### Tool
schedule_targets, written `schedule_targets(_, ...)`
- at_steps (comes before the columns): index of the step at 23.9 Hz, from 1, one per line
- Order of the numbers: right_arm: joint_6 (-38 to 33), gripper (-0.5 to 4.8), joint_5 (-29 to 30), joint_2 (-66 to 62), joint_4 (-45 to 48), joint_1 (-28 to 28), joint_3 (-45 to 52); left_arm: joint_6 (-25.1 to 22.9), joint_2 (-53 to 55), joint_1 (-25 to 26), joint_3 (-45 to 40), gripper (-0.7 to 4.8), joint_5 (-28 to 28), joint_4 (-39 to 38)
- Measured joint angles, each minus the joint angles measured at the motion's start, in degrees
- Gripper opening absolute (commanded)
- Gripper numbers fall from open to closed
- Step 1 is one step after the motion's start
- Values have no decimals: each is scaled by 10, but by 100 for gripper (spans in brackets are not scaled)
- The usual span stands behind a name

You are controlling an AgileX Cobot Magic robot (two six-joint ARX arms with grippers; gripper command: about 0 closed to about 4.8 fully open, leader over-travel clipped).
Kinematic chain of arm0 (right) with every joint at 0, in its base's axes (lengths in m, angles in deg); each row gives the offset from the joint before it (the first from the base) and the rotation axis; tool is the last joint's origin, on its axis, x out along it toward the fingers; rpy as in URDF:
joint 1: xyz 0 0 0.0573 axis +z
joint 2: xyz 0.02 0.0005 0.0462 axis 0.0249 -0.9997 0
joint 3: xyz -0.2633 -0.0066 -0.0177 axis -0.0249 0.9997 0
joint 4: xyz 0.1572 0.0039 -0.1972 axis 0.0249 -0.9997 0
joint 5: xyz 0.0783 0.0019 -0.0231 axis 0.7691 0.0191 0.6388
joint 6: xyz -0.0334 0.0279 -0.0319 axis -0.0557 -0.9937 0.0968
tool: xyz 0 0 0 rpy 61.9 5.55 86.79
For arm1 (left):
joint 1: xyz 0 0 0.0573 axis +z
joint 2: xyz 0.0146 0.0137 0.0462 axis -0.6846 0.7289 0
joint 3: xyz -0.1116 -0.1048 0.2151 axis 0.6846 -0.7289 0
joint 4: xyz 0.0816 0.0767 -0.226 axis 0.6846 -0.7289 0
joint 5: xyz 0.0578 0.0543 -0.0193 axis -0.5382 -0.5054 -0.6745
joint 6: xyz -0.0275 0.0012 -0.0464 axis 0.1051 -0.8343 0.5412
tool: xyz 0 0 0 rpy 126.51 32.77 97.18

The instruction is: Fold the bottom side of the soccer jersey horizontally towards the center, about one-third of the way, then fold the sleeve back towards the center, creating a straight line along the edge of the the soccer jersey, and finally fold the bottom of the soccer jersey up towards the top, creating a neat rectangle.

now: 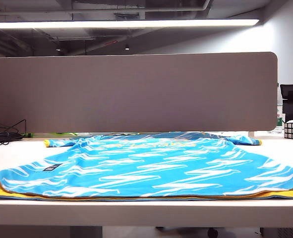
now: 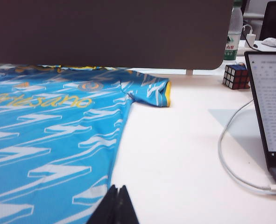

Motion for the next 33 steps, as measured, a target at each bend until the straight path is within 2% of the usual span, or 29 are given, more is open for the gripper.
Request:
schedule_targets(12, -1, -8, 0, 0, -9, 0, 0, 0, 0, 0, 0, -5, 0, -19)
schedule_targets(14, -27, -8, 6, 0, -3, 0, 0, 10, 0, 0, 0, -5, 0, -16)
schedule_targets(16, -85, -9, 25, 0, 13, 0, 0, 65, 0, 0, 0, -5, 0, 9)
schedule_targets(18, -147, -9, 50, 0, 33, 0, -4, 154, 0, 0, 7, -5, -4, 42)
schedule_targets(19, -185, -9, 61, 0, 20, 0, -28, 231, 1, 0, 42, -5, -29, 23)
schedule_targets(21, -200, -9, 61, -11, -30, 0, -88, 264, 28, 0, 118, -5, -68, -49)
schedule_targets(23, -196, -9, 61, -45, -73, 0, -133, 255, 76, 0, 160, -5, -64, -85)
schedule_targets(25, -184, -9, 53, -96, -121, -1, -176, 242, 137, 0, 193, -5, -44, -113)
schedule_targets(28, -148, -9, 42, -258, -245, -7, -295, 201, 345, 2, 304, -5, 19, -156)
schedule_targets(30, -125, -8, 41, -331, -283, -10, -344, 195, 408, 7, 330, -5, 56, -162)
schedule_targets(33, -75, 14, 47, -448, -346, -18, -402, 192, 545, 32, 367, -5, 161, -177)
